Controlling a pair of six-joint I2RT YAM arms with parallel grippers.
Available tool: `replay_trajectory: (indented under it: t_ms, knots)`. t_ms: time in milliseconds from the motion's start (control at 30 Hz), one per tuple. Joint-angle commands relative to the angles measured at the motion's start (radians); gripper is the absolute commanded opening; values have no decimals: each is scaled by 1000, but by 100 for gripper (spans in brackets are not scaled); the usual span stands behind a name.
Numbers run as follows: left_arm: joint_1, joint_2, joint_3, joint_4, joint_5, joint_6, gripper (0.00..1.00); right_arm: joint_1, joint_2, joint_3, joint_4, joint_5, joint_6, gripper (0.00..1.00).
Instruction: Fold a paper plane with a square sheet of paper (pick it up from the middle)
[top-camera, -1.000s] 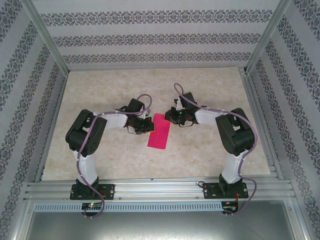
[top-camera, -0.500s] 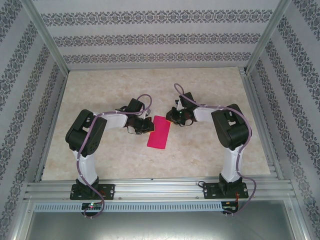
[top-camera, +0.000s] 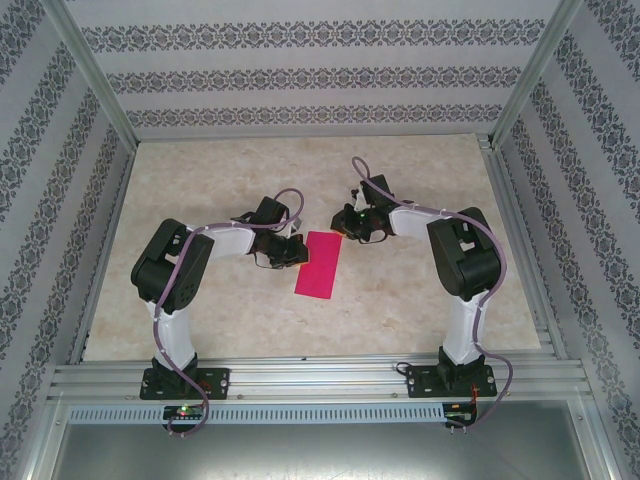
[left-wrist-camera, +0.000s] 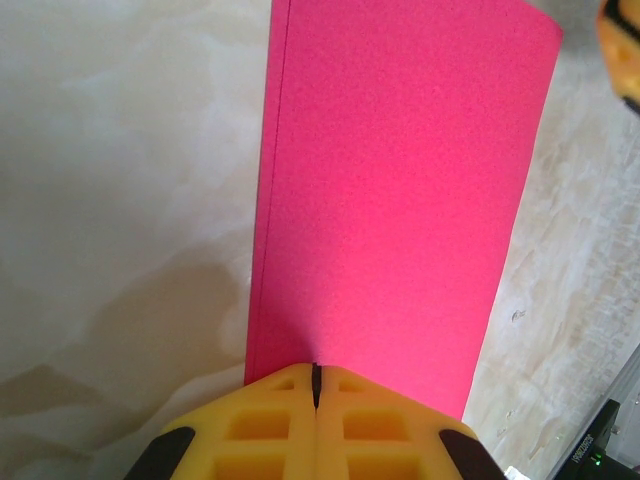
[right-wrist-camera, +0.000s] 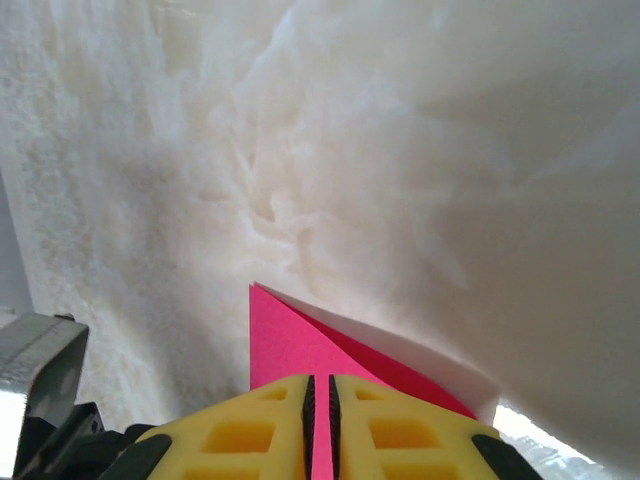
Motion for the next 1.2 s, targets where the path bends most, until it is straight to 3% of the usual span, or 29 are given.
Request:
replay_trajectory:
  t_ms: [0, 267, 533, 667, 867, 1167]
  knots:
    - [-17, 25, -11, -101, -21, 22, 0, -10, 22, 16, 27, -29, 31, 16]
    - [-17, 27, -10, -101, -20, 24, 0, -7, 110, -22, 72, -15, 77, 15]
    - [-19, 14, -18, -83, 10, 7, 0, -3, 121, 7, 46, -26, 5, 16]
    - [-30, -1, -37, -43, 24, -41, 0, 6, 79, 41, 3, -62, -54, 17]
    - [-49, -32, -54, -16, -9, -96, 0, 2, -70, 46, -105, 15, -109, 18]
    - [-49, -38, -50, -18, -20, -103, 0, 25, -79, -94, 47, -19, 9, 17]
